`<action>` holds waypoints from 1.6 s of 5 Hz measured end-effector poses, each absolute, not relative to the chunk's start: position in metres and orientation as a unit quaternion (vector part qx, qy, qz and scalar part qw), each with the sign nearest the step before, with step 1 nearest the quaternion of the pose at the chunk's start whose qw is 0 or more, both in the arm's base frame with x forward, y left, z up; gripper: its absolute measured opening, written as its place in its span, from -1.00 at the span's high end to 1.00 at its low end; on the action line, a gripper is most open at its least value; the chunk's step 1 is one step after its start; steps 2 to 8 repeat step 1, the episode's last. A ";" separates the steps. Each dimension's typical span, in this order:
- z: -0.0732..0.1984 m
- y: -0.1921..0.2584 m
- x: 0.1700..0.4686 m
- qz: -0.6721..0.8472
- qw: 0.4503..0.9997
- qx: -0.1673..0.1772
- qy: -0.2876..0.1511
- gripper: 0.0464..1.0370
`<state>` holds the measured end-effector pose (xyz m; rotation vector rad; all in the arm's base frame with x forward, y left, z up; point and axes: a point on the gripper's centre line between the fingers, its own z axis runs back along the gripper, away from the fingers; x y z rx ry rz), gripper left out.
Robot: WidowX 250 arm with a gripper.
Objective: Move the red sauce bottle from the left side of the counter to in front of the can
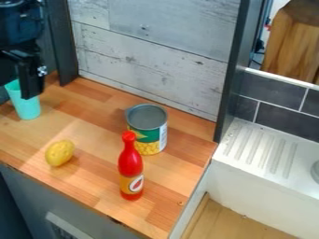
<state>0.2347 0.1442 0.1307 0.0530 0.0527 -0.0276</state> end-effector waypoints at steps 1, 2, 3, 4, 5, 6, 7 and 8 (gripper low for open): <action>0.123 0.150 0.235 -0.011 0.999 0.022 0.037 -0.93; 0.123 0.150 0.235 -0.011 0.999 0.022 0.037 -0.93; 0.123 0.150 0.235 -0.011 0.999 0.022 0.037 -0.93; 0.123 0.150 0.235 -0.011 0.999 0.022 0.037 -0.93; 0.123 0.150 0.235 -0.011 0.999 0.022 0.037 -0.93; 0.123 0.150 0.235 -0.011 0.999 0.022 0.037 -0.93; 0.123 0.150 0.235 -0.011 0.999 0.022 0.037 -0.93; 0.123 0.150 0.235 -0.011 0.999 0.022 0.037 -0.93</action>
